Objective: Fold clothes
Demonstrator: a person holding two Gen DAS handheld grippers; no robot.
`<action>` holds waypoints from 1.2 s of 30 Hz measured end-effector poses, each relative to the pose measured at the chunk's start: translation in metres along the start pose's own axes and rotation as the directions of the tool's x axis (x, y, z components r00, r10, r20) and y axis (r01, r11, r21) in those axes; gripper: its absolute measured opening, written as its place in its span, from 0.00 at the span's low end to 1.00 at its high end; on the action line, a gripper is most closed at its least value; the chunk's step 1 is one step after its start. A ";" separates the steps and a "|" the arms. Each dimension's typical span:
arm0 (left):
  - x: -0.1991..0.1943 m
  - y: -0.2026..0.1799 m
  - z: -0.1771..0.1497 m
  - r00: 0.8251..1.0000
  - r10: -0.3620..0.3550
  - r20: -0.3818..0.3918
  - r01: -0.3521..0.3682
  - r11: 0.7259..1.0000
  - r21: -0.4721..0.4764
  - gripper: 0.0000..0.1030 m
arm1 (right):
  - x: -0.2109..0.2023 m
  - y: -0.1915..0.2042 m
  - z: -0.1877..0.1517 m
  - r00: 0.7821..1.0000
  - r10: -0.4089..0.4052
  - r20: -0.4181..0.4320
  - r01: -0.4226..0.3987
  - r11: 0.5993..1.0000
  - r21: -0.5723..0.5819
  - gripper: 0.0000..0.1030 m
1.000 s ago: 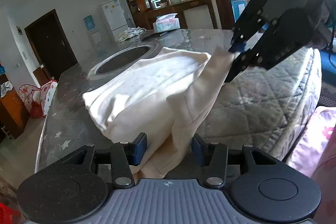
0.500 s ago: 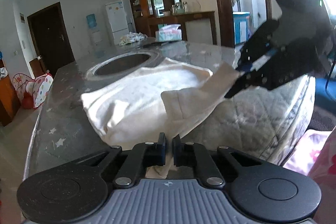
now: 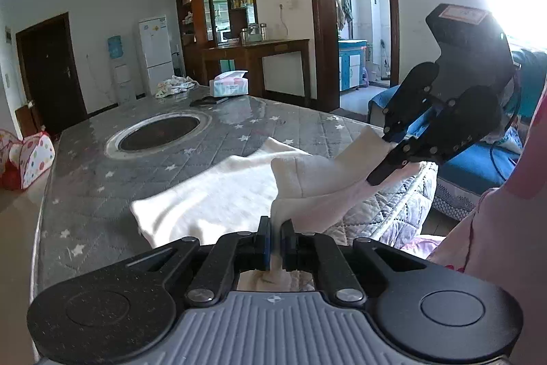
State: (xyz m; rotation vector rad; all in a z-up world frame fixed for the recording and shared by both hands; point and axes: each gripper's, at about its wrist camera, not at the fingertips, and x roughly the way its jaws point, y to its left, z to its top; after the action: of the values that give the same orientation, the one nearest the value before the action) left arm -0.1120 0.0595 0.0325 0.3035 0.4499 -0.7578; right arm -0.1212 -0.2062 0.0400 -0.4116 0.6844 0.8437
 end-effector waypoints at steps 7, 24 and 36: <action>0.022 0.022 0.024 1.000 0.028 0.013 -0.028 1.000 0.009 0.05 | 0.005 -0.025 0.019 0.998 -0.056 0.021 0.056 0.998 0.008 0.10; 0.179 0.128 0.051 0.970 0.160 -0.181 -0.182 0.978 -0.107 0.10 | 0.117 -0.134 0.055 0.983 -0.180 -0.038 0.183 0.977 0.108 0.17; 0.171 0.146 0.030 0.932 0.315 -0.180 -0.352 0.903 -0.245 0.41 | 0.107 -0.154 0.028 0.946 -0.325 0.004 0.311 0.909 0.278 0.39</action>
State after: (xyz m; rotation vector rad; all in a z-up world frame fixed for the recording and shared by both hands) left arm 0.1097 0.0471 -0.0113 0.1657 0.6070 -0.3320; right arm 0.0620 -0.2255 -0.0041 -0.2405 0.6546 0.4383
